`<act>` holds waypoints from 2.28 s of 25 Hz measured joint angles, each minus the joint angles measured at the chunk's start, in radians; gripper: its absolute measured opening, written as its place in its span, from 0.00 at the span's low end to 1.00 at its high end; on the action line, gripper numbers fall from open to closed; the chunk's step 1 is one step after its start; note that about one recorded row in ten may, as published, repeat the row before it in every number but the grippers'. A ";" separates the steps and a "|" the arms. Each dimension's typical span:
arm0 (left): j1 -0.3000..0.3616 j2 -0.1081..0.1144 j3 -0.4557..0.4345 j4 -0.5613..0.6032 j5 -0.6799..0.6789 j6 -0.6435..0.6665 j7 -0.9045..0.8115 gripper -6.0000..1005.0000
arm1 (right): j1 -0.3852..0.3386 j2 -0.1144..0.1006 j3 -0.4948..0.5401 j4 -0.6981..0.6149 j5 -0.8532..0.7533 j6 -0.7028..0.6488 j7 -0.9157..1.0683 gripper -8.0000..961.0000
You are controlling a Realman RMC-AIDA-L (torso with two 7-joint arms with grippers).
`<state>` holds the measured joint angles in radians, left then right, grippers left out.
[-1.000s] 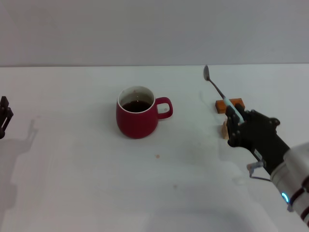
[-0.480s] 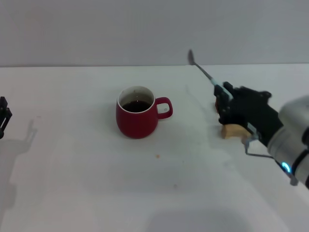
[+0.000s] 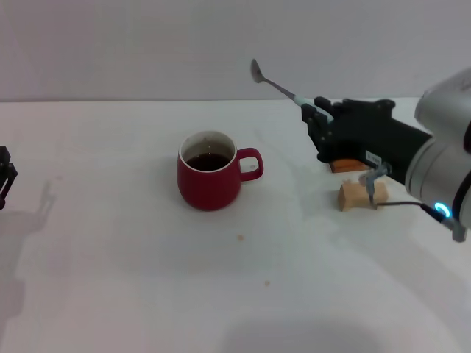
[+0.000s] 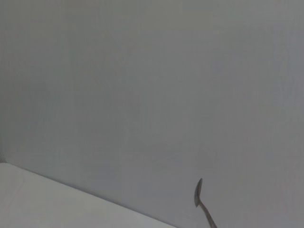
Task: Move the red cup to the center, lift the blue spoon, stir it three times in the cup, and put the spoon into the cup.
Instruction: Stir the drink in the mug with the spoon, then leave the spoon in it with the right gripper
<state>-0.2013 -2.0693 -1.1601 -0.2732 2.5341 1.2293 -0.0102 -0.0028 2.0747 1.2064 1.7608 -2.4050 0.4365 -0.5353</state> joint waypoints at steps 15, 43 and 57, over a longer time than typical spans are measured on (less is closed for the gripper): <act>-0.008 0.000 -0.004 0.001 0.000 -0.002 0.001 0.85 | 0.225 -0.001 0.127 0.201 -0.180 0.532 0.268 0.14; -0.012 0.000 -0.006 0.004 0.000 -0.007 0.000 0.85 | 0.615 0.001 0.274 0.166 -0.296 1.061 0.308 0.14; -0.012 0.000 -0.006 0.014 0.000 -0.007 -0.001 0.85 | 0.741 -0.002 0.296 0.043 -0.289 1.112 0.304 0.14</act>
<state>-0.2131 -2.0693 -1.1658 -0.2592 2.5341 1.2225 -0.0108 0.7380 2.0724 1.5023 1.8042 -2.6945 1.5486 -0.2311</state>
